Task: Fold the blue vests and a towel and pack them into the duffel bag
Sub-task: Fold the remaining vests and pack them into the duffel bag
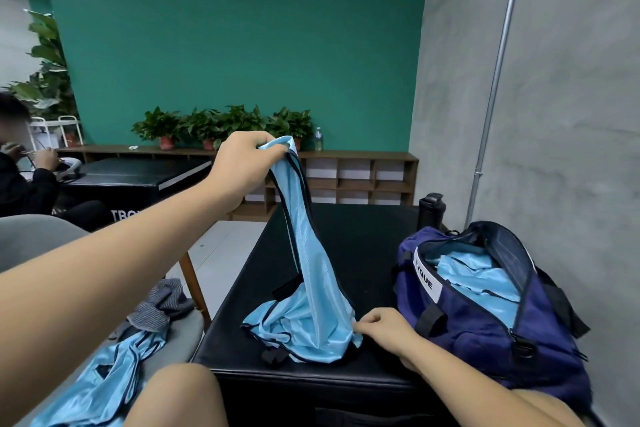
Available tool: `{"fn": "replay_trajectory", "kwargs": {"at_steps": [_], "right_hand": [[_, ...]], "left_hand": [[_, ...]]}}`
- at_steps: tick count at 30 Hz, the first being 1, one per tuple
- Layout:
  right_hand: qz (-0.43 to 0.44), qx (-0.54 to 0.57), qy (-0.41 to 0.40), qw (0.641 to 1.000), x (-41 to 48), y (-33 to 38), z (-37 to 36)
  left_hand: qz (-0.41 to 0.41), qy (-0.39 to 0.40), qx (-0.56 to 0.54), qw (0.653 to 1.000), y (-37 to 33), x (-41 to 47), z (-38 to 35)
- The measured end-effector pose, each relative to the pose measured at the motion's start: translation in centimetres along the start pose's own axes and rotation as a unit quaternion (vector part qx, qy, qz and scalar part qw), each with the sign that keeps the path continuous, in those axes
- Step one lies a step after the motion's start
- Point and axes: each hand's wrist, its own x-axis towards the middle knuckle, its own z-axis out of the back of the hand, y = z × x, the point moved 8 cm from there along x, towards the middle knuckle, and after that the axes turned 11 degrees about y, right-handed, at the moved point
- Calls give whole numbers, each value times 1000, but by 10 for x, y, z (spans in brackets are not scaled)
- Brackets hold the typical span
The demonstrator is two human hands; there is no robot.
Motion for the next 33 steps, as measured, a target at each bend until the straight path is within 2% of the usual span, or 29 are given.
{"fn": "replay_trajectory", "kwargs": {"at_steps": [5, 9, 11, 14, 18, 24, 33], "right_hand": [[4, 83, 30, 996, 3, 3, -1], [-1, 140, 20, 990, -2, 10, 5], [31, 166, -7, 986, -4, 22, 17], [82, 137, -80, 984, -15, 48, 54], [126, 131, -127, 975, -32, 90, 110], [200, 86, -148, 965, -63, 158, 185], [314, 42, -211, 925, -144, 261, 269]], "left_hand": [[11, 0, -46, 999, 7, 6, 8], [12, -7, -61, 998, 14, 11, 15], [7, -19, -70, 997, 16, 14, 19], [-6, -26, -77, 997, 17, 18, 27], [-7, -28, -107, 994, 15, 25, 41], [0, -49, -127, 991, 2, 33, 69], [-22, -85, -132, 987, -38, 38, 135]]}}
